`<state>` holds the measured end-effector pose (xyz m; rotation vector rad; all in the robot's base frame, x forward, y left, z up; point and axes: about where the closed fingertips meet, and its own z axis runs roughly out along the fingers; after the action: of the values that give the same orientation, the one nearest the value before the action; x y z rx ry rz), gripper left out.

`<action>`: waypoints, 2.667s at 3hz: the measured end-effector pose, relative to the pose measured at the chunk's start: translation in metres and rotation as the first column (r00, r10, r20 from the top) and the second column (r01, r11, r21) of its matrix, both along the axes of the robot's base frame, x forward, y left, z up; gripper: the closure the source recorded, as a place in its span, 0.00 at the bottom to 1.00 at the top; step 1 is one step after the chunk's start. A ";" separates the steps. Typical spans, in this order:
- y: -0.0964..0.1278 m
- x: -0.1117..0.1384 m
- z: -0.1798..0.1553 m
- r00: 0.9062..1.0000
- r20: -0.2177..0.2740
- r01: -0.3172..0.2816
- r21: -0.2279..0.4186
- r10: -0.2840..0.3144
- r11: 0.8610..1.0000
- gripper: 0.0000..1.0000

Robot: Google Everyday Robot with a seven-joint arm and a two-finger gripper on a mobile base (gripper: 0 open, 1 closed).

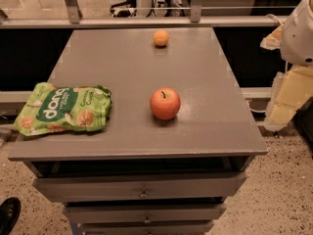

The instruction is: Pick orange

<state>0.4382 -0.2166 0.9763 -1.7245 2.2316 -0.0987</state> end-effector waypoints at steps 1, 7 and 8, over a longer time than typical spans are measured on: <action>0.000 0.000 0.000 1.000 0.000 0.000 0.000 0.000 1.000 0.00; 0.075 0.204 -0.024 0.956 0.280 -0.034 0.413 -0.092 0.910 0.00; 0.083 0.258 -0.036 0.929 0.283 0.038 0.570 -0.240 0.821 0.00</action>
Offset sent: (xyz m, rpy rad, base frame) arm 0.0817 -0.0007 -0.0063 0.1466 -0.1400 0.0115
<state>0.6966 -0.1333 0.9401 -1.1240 1.8716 0.1903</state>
